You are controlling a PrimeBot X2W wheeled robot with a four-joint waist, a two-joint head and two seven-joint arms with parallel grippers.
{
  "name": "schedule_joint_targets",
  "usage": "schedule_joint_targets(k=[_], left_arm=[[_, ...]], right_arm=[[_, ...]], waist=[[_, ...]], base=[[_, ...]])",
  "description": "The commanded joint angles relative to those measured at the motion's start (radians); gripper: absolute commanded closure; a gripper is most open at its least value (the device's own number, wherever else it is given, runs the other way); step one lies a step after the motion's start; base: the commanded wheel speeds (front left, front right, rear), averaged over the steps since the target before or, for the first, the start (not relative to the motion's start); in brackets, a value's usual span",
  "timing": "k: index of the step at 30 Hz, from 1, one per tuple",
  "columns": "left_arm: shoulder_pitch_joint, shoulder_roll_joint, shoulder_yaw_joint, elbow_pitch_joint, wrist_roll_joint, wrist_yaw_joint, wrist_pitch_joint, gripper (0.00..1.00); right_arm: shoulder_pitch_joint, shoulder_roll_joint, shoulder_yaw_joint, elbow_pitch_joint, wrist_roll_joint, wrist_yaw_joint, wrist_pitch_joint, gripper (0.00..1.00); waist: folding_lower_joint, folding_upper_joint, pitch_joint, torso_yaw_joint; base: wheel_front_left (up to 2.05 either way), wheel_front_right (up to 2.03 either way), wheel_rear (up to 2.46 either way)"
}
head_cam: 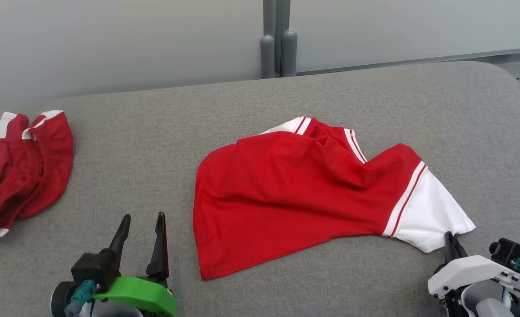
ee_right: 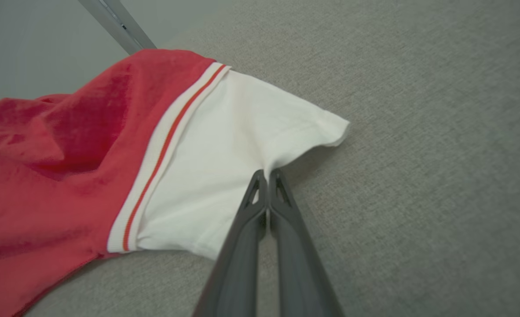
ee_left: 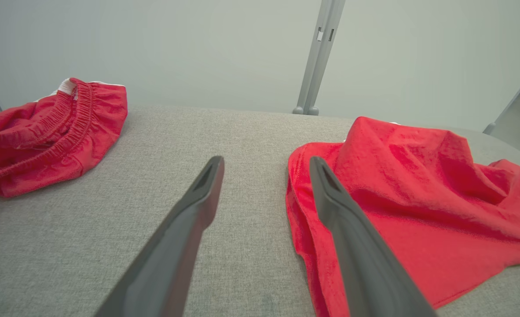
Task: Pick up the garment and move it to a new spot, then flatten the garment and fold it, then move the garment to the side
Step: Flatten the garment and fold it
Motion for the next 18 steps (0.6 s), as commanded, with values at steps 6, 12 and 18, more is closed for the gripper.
schedule_joint_targets(k=[6,12,18], left_arm=[[0.018,0.005,-0.003,0.007,-0.01,0.004,0.0,0.0],[0.045,-0.001,0.004,0.009,-0.025,0.006,-0.005,0.0],[0.08,-0.008,0.017,0.003,-0.038,0.012,-0.01,0.0]], right_arm=[[0.049,0.0,0.017,-0.022,0.021,0.0,0.007,0.92],[0.096,-0.001,0.035,-0.041,0.019,0.0,-0.018,0.06],[0.134,0.0,0.03,-0.113,-0.02,0.0,-0.029,0.0]], waist=[[0.0,0.004,-0.016,-0.008],[0.0,0.004,-0.04,-0.018],[0.0,0.004,-0.065,-0.033]], base=[[0.0,0.0,0.0],[0.0,0.0,0.0],[0.0,0.0,0.0]])
